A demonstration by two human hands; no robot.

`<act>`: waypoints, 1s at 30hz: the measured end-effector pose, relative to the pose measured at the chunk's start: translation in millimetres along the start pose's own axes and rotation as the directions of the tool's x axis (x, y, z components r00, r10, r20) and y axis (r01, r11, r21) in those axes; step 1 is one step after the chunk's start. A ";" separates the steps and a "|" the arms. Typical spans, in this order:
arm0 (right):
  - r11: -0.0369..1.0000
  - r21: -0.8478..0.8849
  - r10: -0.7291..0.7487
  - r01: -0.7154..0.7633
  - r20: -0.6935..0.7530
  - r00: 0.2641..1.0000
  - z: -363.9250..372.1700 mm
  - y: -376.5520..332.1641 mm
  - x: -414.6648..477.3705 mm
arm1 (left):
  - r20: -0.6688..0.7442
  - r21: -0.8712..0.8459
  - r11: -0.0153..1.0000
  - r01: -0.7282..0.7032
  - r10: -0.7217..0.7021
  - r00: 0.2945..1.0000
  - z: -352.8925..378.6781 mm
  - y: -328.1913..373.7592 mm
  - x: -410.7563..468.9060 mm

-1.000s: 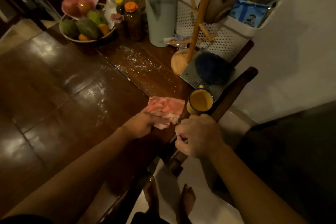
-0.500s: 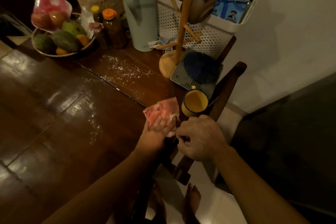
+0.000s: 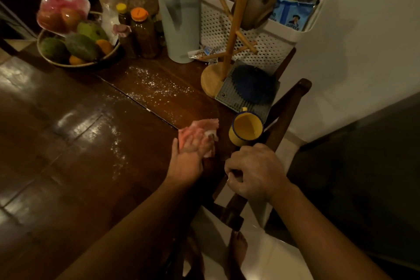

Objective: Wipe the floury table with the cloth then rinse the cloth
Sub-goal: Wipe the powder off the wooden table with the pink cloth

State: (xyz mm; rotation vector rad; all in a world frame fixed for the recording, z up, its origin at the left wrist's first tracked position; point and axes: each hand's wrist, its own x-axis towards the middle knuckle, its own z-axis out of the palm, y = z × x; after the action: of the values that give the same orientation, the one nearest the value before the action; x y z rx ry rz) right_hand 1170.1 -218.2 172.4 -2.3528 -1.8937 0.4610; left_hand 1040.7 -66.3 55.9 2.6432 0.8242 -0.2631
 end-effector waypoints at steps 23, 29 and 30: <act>0.998 0.047 -0.027 0.032 -0.100 0.995 3.9 5.3 -1.4 | -0.180 -0.317 0.940 -0.128 0.073 0.981 -26.9 9.5 105.1; 1.000 0.001 -0.017 0.017 -0.087 0.996 8.0 4.7 -2.9 | -0.114 -0.402 0.880 -0.253 0.226 0.967 -20.0 -27.4 41.4; 1.000 -0.010 -0.021 0.020 -0.086 0.996 8.7 4.6 -3.6 | -0.113 -0.421 0.877 -0.233 0.204 0.972 -17.5 -36.9 20.5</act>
State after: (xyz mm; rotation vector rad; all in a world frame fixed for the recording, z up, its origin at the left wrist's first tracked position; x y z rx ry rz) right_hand 1171.3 -223.8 163.6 -2.3162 -1.8839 0.3444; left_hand 1037.3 -20.7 55.9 2.3005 0.5179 0.0642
